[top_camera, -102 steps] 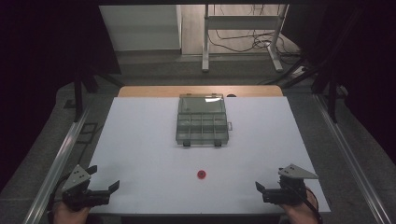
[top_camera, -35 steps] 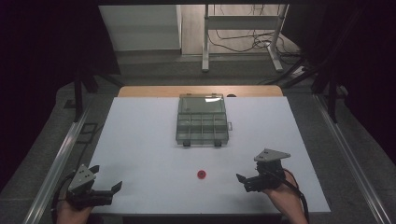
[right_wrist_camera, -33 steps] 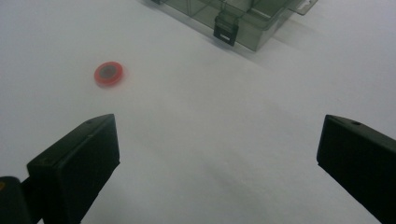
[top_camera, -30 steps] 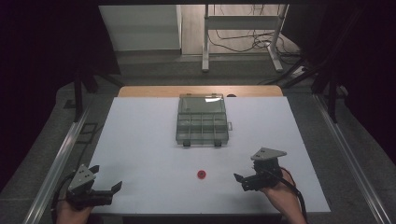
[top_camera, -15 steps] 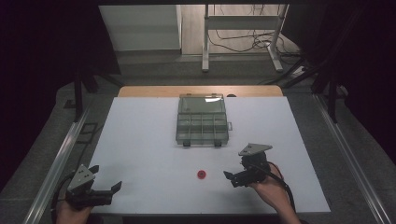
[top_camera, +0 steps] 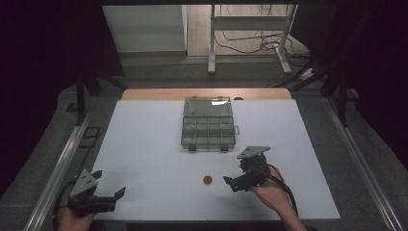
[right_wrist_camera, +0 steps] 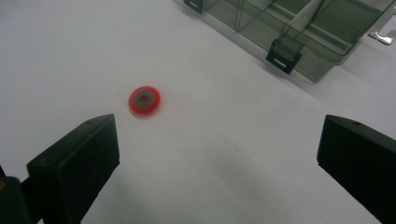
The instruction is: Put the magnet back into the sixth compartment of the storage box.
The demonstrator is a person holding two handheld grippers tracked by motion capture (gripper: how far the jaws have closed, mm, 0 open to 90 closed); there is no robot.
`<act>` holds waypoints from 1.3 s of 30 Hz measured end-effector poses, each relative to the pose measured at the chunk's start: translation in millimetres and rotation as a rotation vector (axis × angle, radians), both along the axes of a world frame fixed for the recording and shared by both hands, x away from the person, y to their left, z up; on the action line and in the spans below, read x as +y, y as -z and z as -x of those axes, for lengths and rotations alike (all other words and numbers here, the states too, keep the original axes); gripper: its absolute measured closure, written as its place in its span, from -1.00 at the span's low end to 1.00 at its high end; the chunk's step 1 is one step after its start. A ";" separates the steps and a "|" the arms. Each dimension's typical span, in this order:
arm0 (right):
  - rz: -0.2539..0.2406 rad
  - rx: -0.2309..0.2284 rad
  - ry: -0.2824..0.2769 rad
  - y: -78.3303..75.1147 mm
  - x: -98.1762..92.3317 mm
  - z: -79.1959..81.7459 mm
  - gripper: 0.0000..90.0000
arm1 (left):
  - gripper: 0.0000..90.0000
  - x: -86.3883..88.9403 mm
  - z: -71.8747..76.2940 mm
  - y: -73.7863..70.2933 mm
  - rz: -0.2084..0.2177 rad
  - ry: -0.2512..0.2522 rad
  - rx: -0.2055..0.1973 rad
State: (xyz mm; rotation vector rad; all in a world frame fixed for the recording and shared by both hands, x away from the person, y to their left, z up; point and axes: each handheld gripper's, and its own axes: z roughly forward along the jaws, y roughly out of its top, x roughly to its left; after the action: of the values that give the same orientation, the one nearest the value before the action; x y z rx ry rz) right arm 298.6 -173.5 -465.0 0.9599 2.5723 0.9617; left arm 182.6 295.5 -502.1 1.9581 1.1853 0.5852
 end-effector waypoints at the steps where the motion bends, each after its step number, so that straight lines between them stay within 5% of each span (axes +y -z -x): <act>1: 0.003 0.002 -0.001 -0.5 3.1 0.0 -1.00 | -1.00 -0.1 0.0 0.0 -0.001 0.000 0.001; 32: 0.069 0.041 -0.091 10.4 48.9 -5.2 -1.00 | -1.00 -1.6 0.1 0.0 -0.017 0.006 0.000; 39: 0.097 0.040 -0.128 15.2 59.2 -5.0 -0.86 | -1.00 -2.1 0.1 0.0 -0.021 0.008 0.001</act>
State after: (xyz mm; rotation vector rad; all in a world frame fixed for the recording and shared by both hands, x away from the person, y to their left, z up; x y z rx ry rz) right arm 303.6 -114.3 -480.2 0.8058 2.7144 0.8481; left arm 182.4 293.4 -502.1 1.9799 1.1763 0.5952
